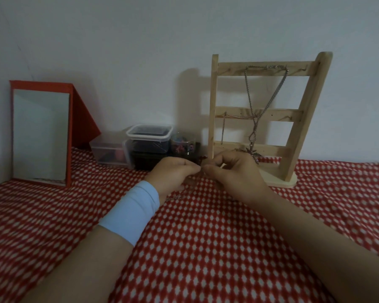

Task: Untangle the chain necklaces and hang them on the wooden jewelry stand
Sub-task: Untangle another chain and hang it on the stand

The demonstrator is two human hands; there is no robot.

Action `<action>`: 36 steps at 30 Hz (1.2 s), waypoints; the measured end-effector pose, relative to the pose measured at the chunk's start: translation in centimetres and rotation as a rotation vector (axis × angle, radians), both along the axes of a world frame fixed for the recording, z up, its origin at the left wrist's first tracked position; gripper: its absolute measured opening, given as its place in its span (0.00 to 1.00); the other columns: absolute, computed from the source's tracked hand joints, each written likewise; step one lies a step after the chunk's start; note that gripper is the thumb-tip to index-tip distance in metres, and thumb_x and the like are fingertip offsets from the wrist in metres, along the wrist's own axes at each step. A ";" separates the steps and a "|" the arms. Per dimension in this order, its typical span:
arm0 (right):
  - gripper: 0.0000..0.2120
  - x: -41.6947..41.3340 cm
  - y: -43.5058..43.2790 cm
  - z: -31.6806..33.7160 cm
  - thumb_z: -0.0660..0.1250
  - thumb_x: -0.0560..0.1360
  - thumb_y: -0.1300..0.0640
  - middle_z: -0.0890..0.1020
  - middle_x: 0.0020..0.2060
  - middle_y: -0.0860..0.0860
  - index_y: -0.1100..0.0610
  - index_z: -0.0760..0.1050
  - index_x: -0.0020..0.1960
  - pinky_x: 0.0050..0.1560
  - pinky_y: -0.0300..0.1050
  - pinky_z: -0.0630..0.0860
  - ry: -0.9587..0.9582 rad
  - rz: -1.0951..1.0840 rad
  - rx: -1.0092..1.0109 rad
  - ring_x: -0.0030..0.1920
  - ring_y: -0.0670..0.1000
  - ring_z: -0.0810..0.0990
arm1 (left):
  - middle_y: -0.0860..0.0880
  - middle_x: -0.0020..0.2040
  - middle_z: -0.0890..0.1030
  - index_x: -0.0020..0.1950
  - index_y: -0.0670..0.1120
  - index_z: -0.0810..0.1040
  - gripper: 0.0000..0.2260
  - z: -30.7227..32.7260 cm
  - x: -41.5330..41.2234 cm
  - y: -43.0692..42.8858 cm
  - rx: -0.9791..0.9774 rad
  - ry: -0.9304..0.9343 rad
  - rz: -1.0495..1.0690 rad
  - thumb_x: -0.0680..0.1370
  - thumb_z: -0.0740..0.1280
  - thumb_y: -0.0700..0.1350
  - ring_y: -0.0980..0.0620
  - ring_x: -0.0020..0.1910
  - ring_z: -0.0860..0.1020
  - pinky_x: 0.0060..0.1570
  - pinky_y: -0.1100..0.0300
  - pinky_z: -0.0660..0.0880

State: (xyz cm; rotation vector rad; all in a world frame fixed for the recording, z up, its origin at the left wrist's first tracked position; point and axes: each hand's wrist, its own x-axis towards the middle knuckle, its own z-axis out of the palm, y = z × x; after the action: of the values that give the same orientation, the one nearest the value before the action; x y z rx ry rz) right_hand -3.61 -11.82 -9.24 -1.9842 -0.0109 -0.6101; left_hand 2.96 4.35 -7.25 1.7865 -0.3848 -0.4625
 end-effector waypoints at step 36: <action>0.10 -0.3 -5.1 4.3 0.60 0.83 0.58 0.62 0.24 0.50 0.59 0.78 0.48 0.26 0.44 0.51 0.160 0.072 0.529 0.21 0.47 0.56 | 0.50 0.26 0.66 0.36 0.48 0.67 0.12 0.1 5.3 5.0 -0.347 0.068 0.485 0.80 0.55 0.41 0.55 0.19 0.63 0.18 0.66 0.59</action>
State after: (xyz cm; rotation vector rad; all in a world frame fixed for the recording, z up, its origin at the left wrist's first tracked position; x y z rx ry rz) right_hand -3.93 -16.94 -4.94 -1.5046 0.1604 -0.3579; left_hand 8.27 9.35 -7.11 1.4554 0.0242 -0.1020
